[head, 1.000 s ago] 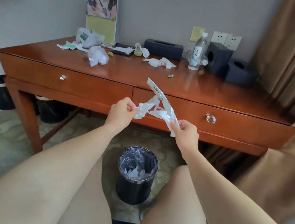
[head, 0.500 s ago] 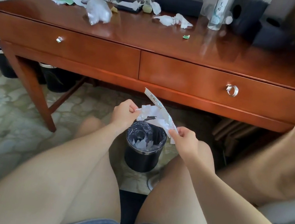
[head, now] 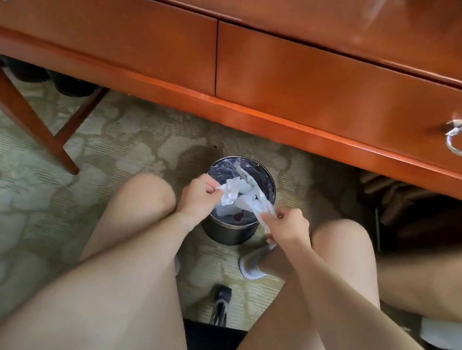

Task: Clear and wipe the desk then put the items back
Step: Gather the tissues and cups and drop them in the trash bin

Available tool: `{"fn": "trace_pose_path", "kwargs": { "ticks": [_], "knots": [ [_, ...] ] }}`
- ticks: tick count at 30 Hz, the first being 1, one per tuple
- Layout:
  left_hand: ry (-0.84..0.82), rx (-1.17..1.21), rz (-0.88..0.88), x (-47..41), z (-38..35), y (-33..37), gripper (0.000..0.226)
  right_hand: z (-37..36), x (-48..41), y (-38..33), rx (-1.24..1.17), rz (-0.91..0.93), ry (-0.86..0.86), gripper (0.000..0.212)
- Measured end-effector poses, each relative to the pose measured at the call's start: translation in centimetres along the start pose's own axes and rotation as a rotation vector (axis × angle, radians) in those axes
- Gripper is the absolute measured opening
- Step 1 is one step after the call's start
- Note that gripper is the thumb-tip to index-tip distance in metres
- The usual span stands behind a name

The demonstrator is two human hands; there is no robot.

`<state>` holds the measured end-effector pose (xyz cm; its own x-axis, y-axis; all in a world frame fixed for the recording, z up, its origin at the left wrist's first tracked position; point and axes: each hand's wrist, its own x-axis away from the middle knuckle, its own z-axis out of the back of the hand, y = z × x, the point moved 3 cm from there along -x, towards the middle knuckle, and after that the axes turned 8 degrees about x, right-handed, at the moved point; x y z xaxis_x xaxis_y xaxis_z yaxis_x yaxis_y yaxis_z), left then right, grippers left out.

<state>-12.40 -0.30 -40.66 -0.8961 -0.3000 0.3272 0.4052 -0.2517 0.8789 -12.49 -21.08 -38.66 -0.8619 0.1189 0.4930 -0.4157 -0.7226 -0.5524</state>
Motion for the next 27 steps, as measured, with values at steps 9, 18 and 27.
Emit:
{"fn": "trace_pose_path", "kwargs": {
  "ticks": [9,18,27],
  "knots": [
    [0.025,-0.031,0.166,-5.9,-2.2,-1.7,0.02,-2.4,-7.8,-0.2,-0.084,-0.203,-0.123,0.021],
    [-0.032,-0.012,0.214,-8.9,-3.8,-3.2,0.011,-4.1,-11.7,-0.9,-0.084,-0.238,-0.13,0.029],
    [-0.131,-0.054,0.112,-8.4,-4.2,-2.4,0.025,-4.8,-12.1,-1.4,-0.208,-0.157,-0.101,0.009]
  ]
}}
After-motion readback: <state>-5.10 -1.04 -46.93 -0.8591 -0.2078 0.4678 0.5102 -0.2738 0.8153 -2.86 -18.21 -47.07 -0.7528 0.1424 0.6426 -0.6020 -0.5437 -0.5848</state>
